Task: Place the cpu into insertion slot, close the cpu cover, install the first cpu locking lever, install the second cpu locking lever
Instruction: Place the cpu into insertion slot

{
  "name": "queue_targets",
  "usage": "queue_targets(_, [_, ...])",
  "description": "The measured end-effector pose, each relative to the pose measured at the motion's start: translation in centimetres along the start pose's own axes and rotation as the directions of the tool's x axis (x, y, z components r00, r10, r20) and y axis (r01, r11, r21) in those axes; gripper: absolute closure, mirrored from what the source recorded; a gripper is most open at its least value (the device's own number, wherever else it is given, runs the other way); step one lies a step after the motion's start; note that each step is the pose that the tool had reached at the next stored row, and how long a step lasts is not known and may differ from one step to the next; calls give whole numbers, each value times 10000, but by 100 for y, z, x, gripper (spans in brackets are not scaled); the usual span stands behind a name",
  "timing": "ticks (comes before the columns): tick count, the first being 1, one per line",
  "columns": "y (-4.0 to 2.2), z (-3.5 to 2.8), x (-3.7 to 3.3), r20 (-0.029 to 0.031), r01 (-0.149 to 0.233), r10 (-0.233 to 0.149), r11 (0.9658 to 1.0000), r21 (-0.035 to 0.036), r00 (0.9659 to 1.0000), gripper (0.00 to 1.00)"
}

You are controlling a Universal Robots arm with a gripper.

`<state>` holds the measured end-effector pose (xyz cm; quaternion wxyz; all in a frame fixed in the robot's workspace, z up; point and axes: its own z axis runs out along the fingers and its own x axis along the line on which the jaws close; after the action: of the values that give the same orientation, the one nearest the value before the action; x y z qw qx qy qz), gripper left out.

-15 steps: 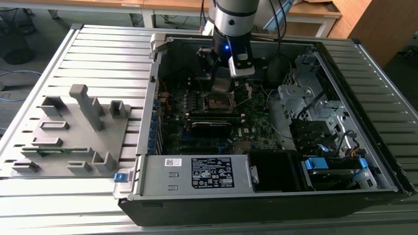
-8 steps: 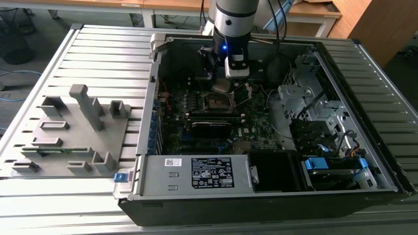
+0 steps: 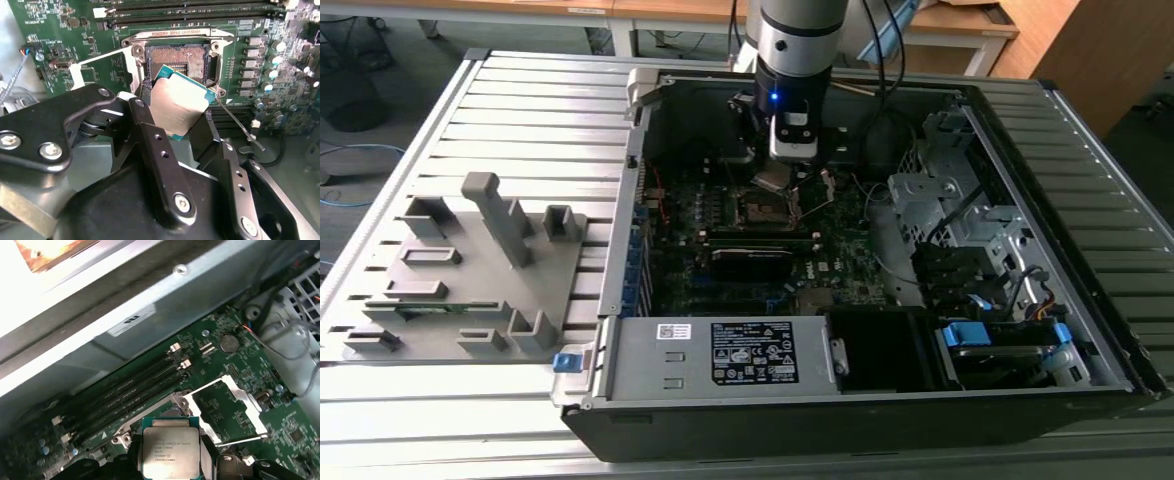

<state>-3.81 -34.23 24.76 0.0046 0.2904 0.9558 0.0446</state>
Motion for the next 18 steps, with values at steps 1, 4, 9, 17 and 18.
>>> queue_targets(1, [0, 0, 0, 1, -2, 2, 10000, 0, 10000, 46])
queue_targets(4, [0, 0, 0, 1, -4, 4, 10000, -2, 10000, 46])
queue_targets(9, [0, 3, 1, 21, -223, 223, 9998, -6, 9997, 46])
queue_targets(17, [-1, 15, 0, 146, -1671, 1672, 9859, -43, 9858, 46])
queue_targets(18, [-1, 17, 0, 161, -1849, 1849, 9828, -48, 9826, 46])
